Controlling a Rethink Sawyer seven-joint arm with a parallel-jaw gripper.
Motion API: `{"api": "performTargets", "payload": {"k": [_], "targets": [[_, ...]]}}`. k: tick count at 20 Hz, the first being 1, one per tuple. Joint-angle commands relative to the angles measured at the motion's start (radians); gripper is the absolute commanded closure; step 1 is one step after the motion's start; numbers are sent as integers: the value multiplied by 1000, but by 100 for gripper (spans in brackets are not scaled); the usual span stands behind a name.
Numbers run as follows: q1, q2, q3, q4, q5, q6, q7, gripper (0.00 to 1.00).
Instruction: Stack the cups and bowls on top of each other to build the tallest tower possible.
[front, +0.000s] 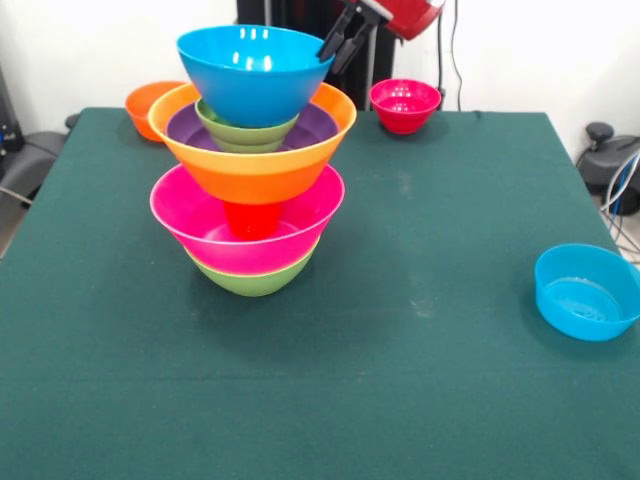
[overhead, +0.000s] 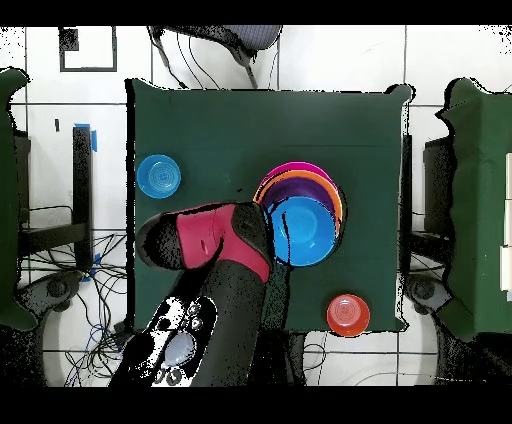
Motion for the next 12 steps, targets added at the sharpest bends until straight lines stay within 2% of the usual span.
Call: {"api": "performTargets", "payload": {"k": [1, 12], "targets": [[-20, -27, 102, 11, -10, 117, -69, 100], [-19, -12, 100, -24, -55, 134, -101, 100]]}}
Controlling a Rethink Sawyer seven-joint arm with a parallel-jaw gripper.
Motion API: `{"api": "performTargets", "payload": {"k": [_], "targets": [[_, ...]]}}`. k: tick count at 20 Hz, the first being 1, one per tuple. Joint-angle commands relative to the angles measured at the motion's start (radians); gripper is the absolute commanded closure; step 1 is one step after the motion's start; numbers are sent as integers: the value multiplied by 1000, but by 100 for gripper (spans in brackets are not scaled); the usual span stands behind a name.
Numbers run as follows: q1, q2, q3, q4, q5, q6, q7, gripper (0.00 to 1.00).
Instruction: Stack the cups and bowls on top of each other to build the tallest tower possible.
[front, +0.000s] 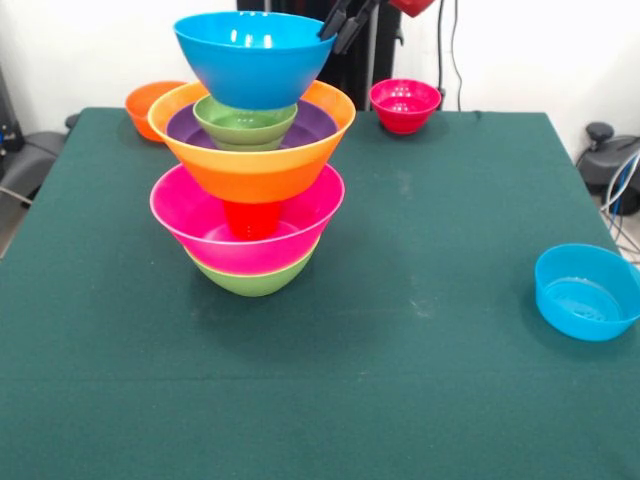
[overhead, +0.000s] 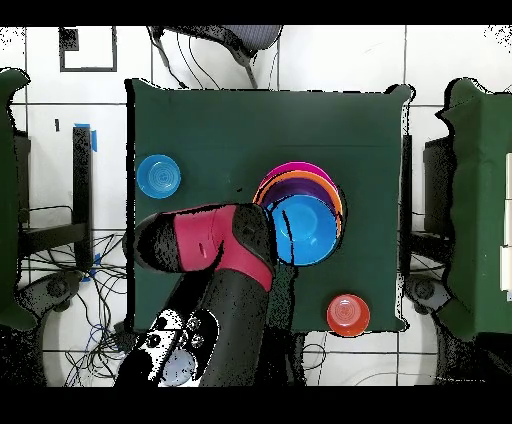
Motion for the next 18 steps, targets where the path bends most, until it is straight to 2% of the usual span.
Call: {"api": "performTargets", "payload": {"k": [1, 18], "targets": [[-16, 31, 96, -21, -55, 111, -95, 100], [-16, 9, 100, -24, -64, 148, -130, 100]]}}
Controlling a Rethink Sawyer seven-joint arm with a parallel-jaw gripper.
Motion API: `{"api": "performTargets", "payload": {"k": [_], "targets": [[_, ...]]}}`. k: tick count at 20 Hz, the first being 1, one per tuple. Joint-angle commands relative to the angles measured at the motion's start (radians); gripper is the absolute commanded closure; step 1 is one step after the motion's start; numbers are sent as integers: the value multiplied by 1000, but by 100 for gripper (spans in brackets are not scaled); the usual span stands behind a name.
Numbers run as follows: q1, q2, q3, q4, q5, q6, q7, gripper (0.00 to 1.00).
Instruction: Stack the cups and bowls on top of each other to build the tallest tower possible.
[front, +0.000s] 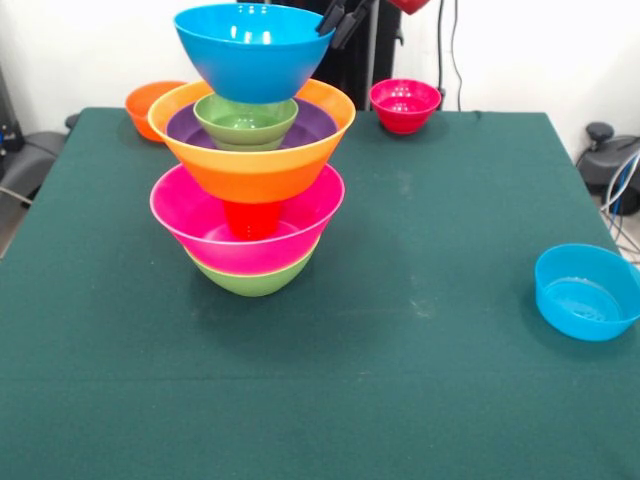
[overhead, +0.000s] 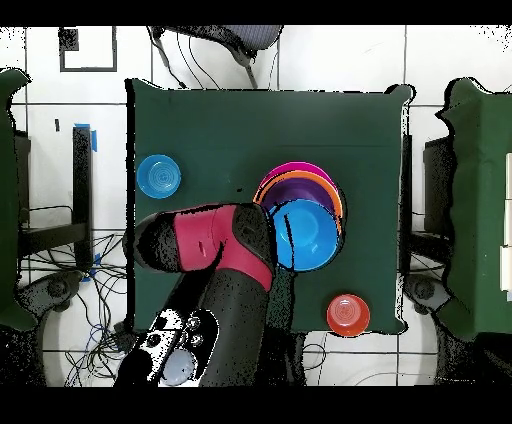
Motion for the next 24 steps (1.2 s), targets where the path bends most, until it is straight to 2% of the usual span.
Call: {"api": "performTargets", "payload": {"k": [1, 24], "targets": [[-22, 12, 106, -33, -65, 115, -143, 100], [-36, 6, 112, -24, -90, 74, -146, 100]]}}
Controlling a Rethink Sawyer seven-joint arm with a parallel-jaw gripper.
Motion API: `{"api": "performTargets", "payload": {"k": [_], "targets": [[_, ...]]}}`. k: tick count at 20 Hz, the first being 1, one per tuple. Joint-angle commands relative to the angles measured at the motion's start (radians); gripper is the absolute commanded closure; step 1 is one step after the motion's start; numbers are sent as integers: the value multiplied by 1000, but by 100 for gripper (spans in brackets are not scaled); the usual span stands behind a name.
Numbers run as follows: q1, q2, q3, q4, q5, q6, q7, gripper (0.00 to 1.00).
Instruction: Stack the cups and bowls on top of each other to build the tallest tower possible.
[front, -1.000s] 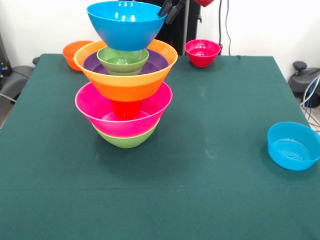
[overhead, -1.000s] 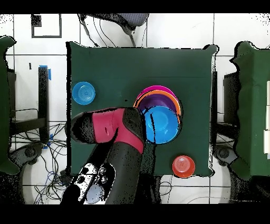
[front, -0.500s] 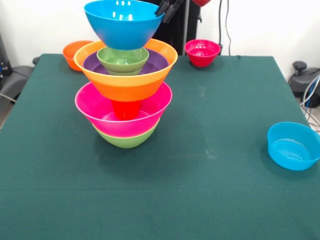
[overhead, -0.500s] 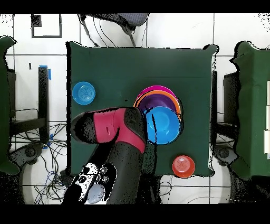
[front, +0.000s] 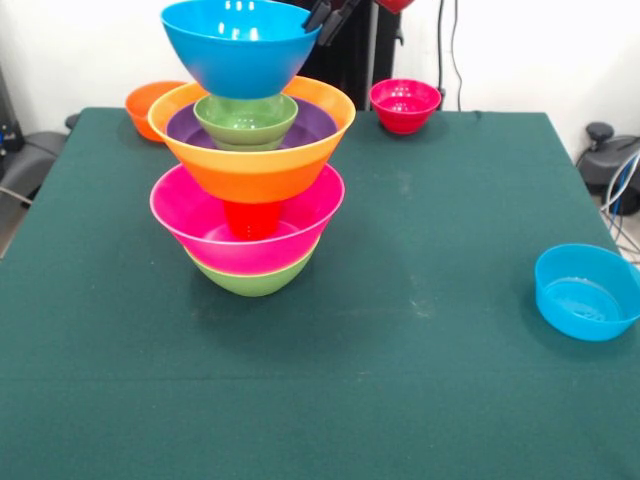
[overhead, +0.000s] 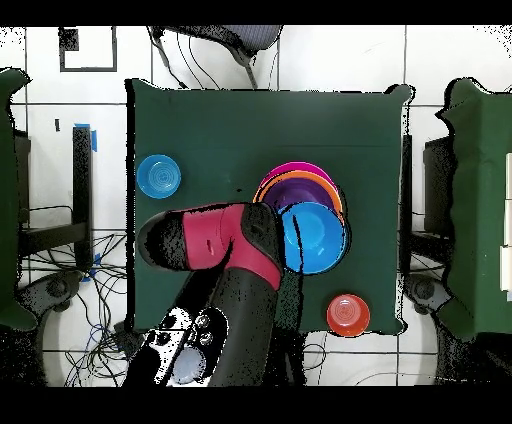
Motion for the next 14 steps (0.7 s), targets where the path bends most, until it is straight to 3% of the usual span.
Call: {"api": "performTargets", "payload": {"k": [1, 14], "targets": [[-16, 16, 110, -32, -77, 57, -135, 100], [-7, 15, 112, -34, -76, 65, -134, 100]]}}
